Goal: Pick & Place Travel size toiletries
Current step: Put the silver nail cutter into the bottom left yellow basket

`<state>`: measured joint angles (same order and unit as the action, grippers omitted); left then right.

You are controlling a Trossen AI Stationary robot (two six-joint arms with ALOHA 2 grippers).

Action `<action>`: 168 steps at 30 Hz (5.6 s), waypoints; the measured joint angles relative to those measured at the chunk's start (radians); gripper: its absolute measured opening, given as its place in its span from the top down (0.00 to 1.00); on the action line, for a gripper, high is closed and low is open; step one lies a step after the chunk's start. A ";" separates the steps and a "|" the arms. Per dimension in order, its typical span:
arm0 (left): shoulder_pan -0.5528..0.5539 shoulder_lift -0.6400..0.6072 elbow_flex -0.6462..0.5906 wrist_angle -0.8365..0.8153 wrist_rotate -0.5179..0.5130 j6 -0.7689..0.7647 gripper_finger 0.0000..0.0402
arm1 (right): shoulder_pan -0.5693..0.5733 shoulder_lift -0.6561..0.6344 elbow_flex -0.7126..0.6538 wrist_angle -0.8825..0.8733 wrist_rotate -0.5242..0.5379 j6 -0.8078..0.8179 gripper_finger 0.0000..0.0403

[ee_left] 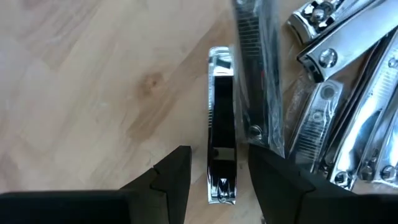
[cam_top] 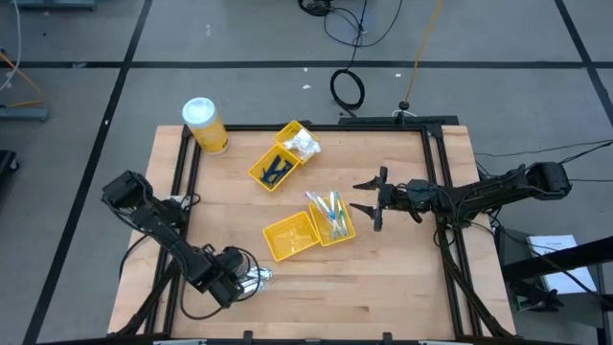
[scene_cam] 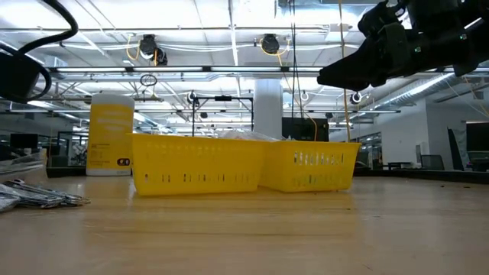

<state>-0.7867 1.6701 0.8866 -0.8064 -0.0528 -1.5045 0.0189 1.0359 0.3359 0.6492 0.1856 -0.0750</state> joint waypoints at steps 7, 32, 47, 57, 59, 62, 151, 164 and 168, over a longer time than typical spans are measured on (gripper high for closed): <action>0.003 0.005 0.001 0.001 0.000 0.044 0.61 | 0.000 0.000 0.000 -0.011 0.000 0.003 0.40; 0.011 -0.074 0.025 -0.134 -0.018 0.026 0.94 | 0.000 0.000 0.000 -0.015 -0.004 0.011 0.40; 0.076 -0.179 0.066 -0.206 -0.115 0.084 0.94 | 0.000 0.000 0.000 -0.028 -0.003 0.011 0.40; 0.090 -0.116 0.048 -0.252 -0.020 0.058 0.94 | 0.000 0.000 0.000 -0.041 -0.004 0.011 0.40; 0.091 -0.118 0.049 -0.135 -0.117 0.127 0.94 | 0.000 0.000 0.000 -0.041 -0.003 0.011 0.40; 0.091 -0.119 0.051 -0.126 -0.135 0.132 0.94 | 0.000 0.000 0.000 -0.041 -0.003 0.011 0.40; 0.655 0.189 0.337 0.169 0.081 1.125 0.80 | 0.000 0.000 0.000 -0.056 -0.003 0.034 0.40; 0.691 0.140 0.358 0.077 0.234 1.058 0.80 | 0.000 0.000 0.000 -0.057 -0.003 0.036 0.40; 0.667 0.028 0.364 -0.051 0.169 0.952 0.81 | 0.000 0.000 0.000 -0.062 -0.003 0.034 0.40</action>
<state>-0.1195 1.6984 1.2503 -0.8571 0.1160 -0.5527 0.0185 1.0359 0.3355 0.5868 0.1822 -0.0407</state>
